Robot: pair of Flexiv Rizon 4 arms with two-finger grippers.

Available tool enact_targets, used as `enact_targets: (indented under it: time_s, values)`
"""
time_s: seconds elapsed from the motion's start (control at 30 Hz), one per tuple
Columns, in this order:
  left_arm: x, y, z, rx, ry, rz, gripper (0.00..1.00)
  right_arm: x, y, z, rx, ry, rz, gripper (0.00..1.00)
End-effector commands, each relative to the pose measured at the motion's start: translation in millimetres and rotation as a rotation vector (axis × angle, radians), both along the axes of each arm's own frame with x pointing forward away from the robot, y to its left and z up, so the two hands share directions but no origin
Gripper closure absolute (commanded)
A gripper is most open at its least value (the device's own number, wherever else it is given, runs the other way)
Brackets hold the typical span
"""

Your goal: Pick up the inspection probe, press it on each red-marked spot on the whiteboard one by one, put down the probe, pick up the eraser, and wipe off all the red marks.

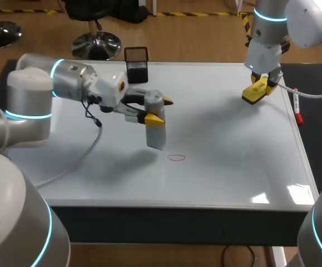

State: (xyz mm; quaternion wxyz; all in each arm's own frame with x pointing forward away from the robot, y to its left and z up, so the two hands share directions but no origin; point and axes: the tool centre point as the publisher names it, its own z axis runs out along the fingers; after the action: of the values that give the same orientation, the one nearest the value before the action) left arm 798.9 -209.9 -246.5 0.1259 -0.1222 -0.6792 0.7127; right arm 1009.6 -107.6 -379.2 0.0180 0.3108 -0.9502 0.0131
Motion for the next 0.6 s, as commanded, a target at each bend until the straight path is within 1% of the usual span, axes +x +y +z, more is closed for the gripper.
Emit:
enact_targets:
  time_s: [0.03,0.43,0.6]
  values:
    - [-0.4,-15.6,-7.0,-0.014,0.009,-0.014,1.0,0.5,-0.5,0.6,-0.003,0.001,0.002,1.0]
    - [-14.8,-42.2,-14.6,-0.035,0.025,-0.052,1.0,0.5,-0.5,0.6,-0.003,0.001,0.002,1.0]
    - [-15.4,-47.1,-19.7,-0.032,0.025,-0.057,1.0,0.5,-0.5,0.6,-0.003,0.001,0.002,1.0]
